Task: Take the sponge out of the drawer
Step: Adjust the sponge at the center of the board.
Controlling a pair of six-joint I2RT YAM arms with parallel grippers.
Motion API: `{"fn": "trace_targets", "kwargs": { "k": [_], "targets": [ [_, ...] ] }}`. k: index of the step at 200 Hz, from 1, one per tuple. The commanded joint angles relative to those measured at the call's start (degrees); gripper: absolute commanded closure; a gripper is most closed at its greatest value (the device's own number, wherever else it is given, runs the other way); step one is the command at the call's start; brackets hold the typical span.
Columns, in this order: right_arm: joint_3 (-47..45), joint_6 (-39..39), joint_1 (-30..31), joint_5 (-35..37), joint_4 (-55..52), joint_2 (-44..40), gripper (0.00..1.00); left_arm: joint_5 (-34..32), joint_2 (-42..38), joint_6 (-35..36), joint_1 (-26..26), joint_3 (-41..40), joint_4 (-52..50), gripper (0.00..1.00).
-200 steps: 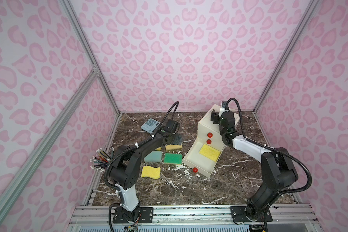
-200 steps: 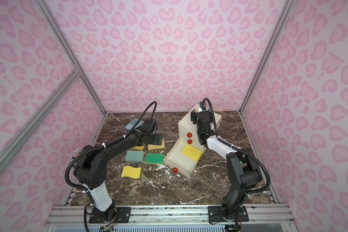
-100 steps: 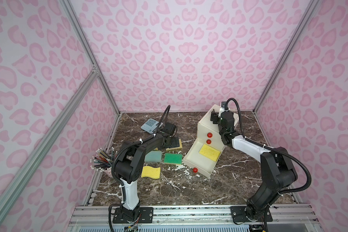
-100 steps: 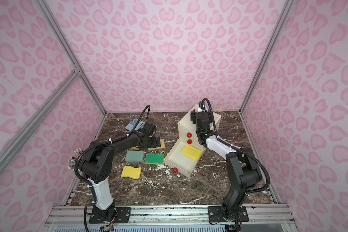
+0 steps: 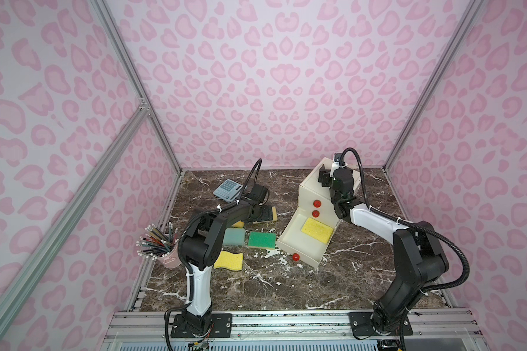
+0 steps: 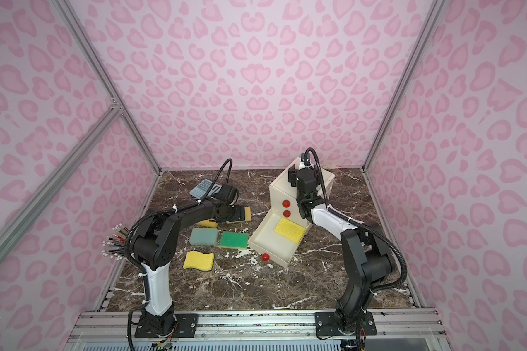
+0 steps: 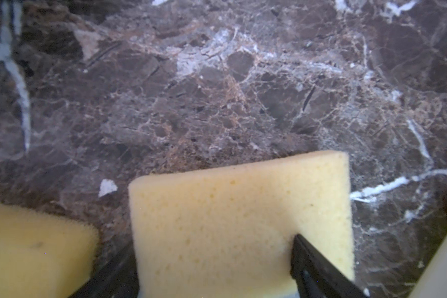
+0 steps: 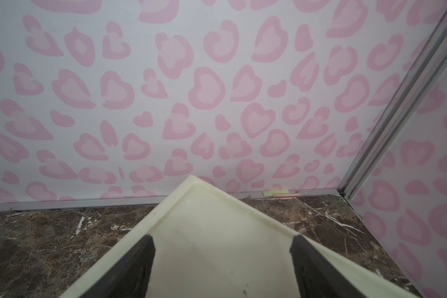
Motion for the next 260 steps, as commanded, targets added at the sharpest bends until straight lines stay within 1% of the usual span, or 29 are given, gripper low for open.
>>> {"fn": "trace_targets", "kwargs": {
  "k": [1,12,34,77,137,198,212,232,260],
  "targets": [
    [-1.8,-5.1,-0.1,0.8,-25.7,3.2,0.16,-0.3,0.1,5.4,0.1,-0.6,-0.8,0.16],
    [-1.8,-5.1,-0.1,0.8,-25.6,3.3,0.16,0.3,0.0,7.3,0.1,-0.7,-0.9,0.18],
    [-1.8,-5.2,-0.1,0.9,-25.8,3.2,0.16,0.8,-0.2,10.7,0.1,-0.9,-2.1,0.19],
    [-1.9,-5.2,-0.1,1.0,-25.8,3.3,0.16,2.1,-0.3,14.5,0.1,-2.0,-3.5,0.21],
    [-1.9,-5.2,0.0,1.2,-25.8,3.3,0.16,0.9,-1.5,13.9,0.1,-5.8,-3.7,0.21],
    [-1.8,-5.3,0.0,1.4,-25.9,3.4,0.16,-1.1,-2.4,14.8,0.1,-4.3,-5.1,0.21],
    [-1.7,-5.3,0.0,1.4,-26.0,3.5,0.16,-1.1,-2.7,14.9,0.1,-4.1,-5.1,0.19],
    [-1.7,-5.2,0.1,1.5,-26.0,3.5,0.16,-0.9,-3.5,15.0,0.1,-4.3,-4.8,0.11],
    [-1.6,-5.3,0.1,1.6,-26.2,3.7,0.16,-0.7,-3.7,15.0,0.1,-4.1,-4.6,0.09]
  ]
}}
